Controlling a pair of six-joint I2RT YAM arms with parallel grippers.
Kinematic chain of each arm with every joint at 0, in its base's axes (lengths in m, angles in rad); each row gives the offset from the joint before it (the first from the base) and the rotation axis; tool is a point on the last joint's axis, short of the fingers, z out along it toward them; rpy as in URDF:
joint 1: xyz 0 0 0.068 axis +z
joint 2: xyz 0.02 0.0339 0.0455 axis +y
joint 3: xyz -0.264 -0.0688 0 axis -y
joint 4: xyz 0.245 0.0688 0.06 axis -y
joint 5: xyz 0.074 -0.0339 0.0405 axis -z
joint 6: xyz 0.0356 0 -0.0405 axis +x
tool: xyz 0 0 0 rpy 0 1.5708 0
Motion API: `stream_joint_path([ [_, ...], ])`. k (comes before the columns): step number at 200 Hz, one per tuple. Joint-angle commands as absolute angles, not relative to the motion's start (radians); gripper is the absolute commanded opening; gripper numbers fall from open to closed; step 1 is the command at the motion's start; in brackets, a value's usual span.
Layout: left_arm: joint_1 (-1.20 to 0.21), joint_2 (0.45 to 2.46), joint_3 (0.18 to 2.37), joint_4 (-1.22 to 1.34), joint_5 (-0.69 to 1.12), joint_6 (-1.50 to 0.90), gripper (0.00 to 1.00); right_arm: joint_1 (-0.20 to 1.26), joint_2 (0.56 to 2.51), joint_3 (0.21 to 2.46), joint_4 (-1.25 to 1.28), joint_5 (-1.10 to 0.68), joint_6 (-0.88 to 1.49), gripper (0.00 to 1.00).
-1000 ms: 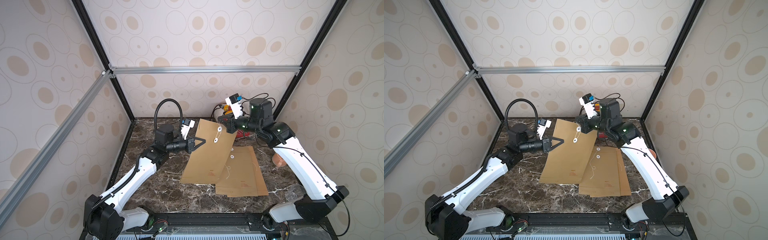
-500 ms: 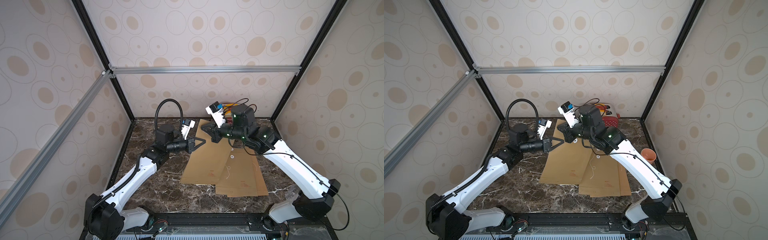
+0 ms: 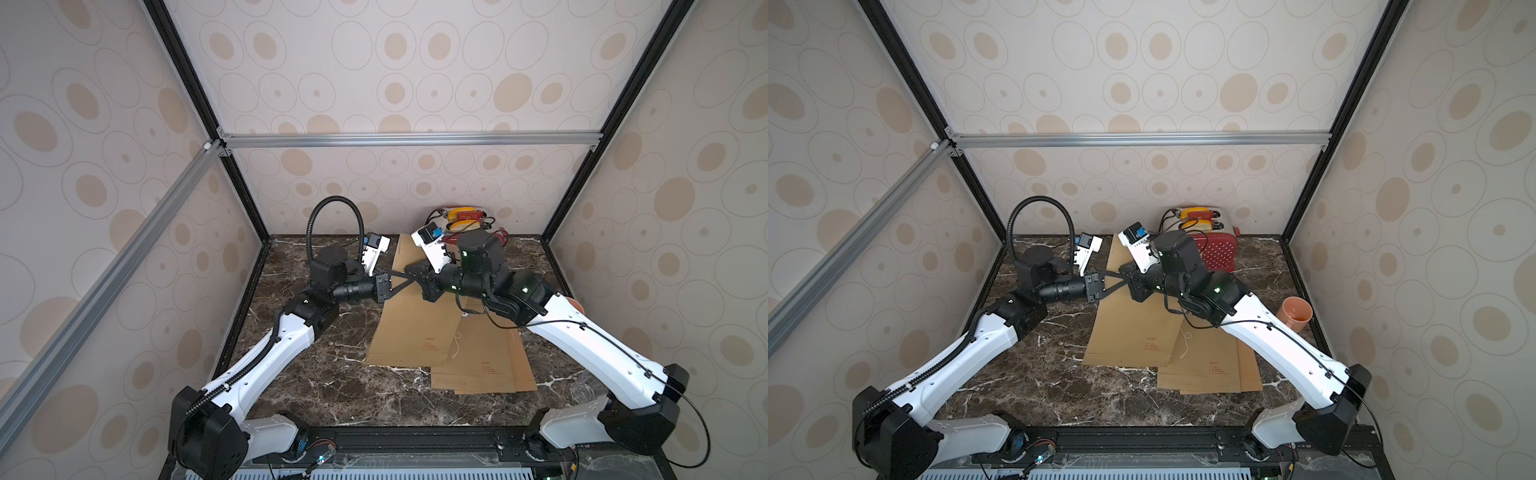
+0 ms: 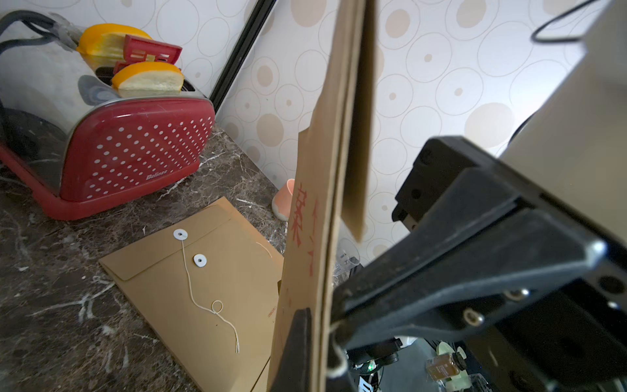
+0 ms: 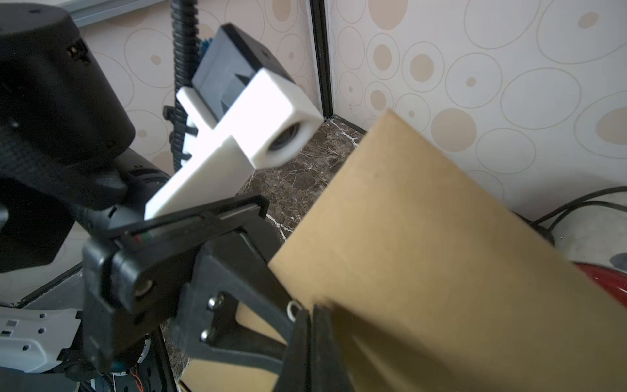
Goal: Close the mouth of the file bag
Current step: Close the file bag.
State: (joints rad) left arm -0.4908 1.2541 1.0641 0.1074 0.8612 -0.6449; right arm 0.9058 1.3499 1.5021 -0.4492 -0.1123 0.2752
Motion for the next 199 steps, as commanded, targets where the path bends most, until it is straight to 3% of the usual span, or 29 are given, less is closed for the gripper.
stream_joint_path([
  [1,-0.489,1.244,1.062,0.198,0.888,-0.695,0.0,0.907,1.273,1.402,-0.371,-0.073,0.335,0.0],
  [88,-0.469,1.239,1.041,0.285,0.9,-0.759,0.0,0.887,1.062,1.007,-0.147,-0.048,0.475,0.0],
  [199,-0.445,1.235,1.009,0.426,0.92,-0.857,0.0,0.857,1.058,0.913,-0.133,-0.051,0.516,0.0],
])
